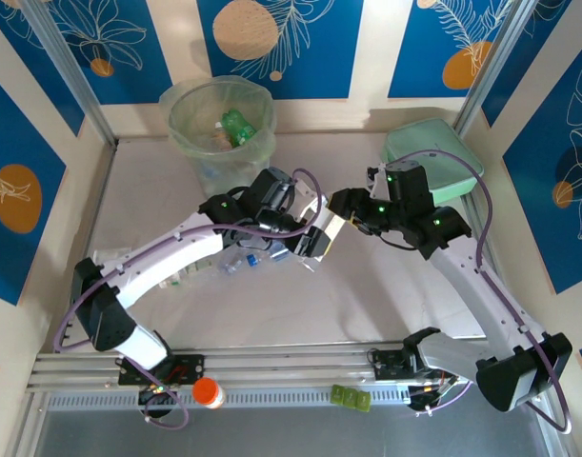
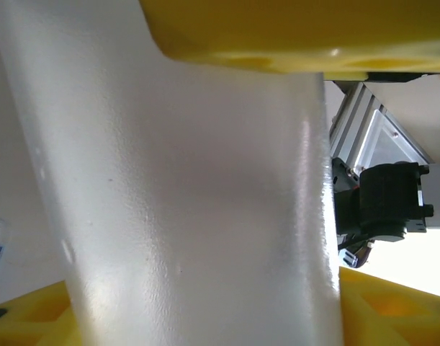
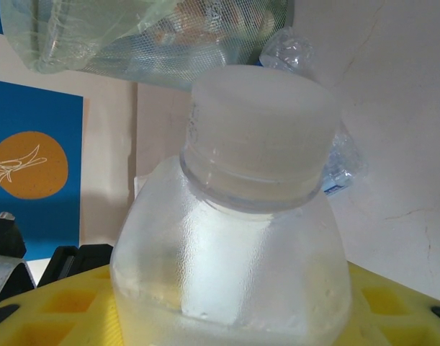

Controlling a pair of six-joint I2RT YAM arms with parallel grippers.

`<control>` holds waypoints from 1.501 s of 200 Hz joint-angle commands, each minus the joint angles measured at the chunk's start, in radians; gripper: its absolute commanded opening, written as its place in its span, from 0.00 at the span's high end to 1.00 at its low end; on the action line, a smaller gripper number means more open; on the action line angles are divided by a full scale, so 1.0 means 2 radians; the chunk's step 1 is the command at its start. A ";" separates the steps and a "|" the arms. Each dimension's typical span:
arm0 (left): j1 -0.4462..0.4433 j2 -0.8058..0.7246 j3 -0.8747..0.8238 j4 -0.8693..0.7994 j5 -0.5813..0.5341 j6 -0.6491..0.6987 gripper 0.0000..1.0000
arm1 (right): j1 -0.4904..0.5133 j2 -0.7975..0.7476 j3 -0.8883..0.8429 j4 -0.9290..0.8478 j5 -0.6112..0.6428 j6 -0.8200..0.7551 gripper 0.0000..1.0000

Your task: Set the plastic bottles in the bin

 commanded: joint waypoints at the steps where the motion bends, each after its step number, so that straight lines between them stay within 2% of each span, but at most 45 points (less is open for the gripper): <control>1: -0.003 -0.023 -0.005 0.018 0.014 0.009 0.40 | 0.007 -0.012 0.004 -0.005 -0.013 0.001 0.44; 30: 0.001 -0.048 -0.014 0.027 -0.002 0.006 0.42 | 0.011 -0.019 0.015 -0.016 0.008 -0.002 0.11; 40: 0.004 -0.057 -0.017 0.029 -0.007 0.006 0.44 | 0.011 -0.021 0.019 -0.018 0.014 -0.003 0.04; 51: 0.010 -0.065 -0.021 0.031 -0.014 0.005 0.46 | 0.011 -0.024 0.026 -0.023 0.021 -0.006 0.02; 101: 0.072 -0.101 -0.056 0.069 -0.014 -0.035 0.54 | 0.010 -0.043 0.045 -0.036 0.042 -0.016 0.02; 141: 0.145 -0.106 -0.010 0.026 -0.103 -0.072 0.61 | 0.007 -0.064 0.061 -0.032 0.043 -0.028 0.03; 148: 0.158 -0.105 0.000 0.022 -0.129 -0.091 0.61 | 0.006 -0.064 0.063 -0.034 0.045 -0.030 0.03; 160: 0.171 -0.101 0.022 0.015 -0.185 -0.121 0.69 | 0.005 -0.063 0.064 -0.041 0.054 -0.031 0.03; 194: 0.187 -0.056 0.123 -0.010 -0.275 -0.188 0.67 | 0.004 -0.056 0.049 -0.040 0.062 -0.020 0.04; 210: 0.199 -0.022 0.178 -0.031 -0.294 -0.230 0.68 | 0.003 -0.050 0.045 -0.044 0.068 -0.017 0.05; 260: 0.241 0.110 0.335 -0.076 -0.245 -0.348 0.69 | 0.001 -0.041 0.027 -0.044 0.079 -0.014 0.05; 300: 0.275 0.179 0.372 -0.039 -0.201 -0.427 0.70 | 0.001 -0.034 0.008 -0.042 0.086 -0.019 0.05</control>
